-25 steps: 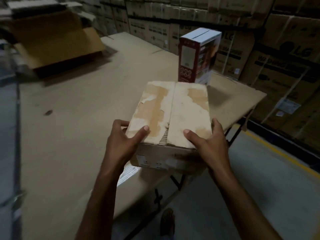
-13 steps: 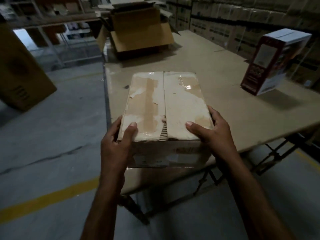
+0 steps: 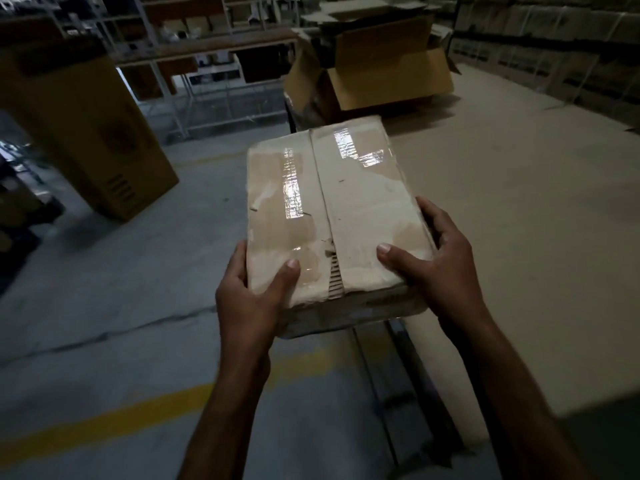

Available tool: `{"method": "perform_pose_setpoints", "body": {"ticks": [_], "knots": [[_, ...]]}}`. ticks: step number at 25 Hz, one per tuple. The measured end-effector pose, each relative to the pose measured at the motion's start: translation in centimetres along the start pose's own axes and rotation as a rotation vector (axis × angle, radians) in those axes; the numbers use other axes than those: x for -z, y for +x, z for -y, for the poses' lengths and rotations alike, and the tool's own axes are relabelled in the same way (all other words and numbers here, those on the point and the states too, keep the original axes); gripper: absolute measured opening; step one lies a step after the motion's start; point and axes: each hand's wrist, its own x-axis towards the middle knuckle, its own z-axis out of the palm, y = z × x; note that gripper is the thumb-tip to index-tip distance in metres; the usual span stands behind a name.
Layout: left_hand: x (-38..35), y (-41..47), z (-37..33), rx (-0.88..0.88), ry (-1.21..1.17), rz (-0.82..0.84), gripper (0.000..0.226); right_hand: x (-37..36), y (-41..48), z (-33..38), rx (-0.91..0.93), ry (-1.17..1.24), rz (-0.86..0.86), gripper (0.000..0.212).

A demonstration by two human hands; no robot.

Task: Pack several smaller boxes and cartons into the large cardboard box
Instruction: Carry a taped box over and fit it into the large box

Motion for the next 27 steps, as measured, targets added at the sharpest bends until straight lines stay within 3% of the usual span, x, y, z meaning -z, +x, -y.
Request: {"method": "perform_pose_setpoints", "body": {"ticks": [2, 6, 11, 18, 23, 27], "knots": [[1.6, 3.6, 0.9, 0.009, -0.031, 0.006, 0.056, -3.7, 1.6, 0.7, 0.057, -0.047, -0.016, 0.095], [2.5, 10.7, 2.6, 0.014, -0.05, 0.044, 0.064, -9.3, 5.8, 0.0, 0.097, -0.135, -0.049, 0.095], [2.1, 21.2, 3.7, -0.091, -0.004, 0.063, 0.07, -15.0, 13.6, -4.3, 0.071, 0.013, -0.05, 0.09], [-2.7, 38.4, 3.2, -0.134, -0.074, 0.11, 0.062, -20.2, 30.9, -6.0, 0.075, 0.056, -0.037, 0.096], [-5.1, 51.2, 2.7, -0.12, -0.103, 0.128, 0.05, -24.3, 42.4, -5.9, 0.051, -0.117, -0.045, 0.104], [-6.2, 62.3, 2.5, -0.135, -0.145, 0.149, 0.061, -29.1, 51.8, -6.3, 0.053, -0.167, -0.069, 0.097]]}}
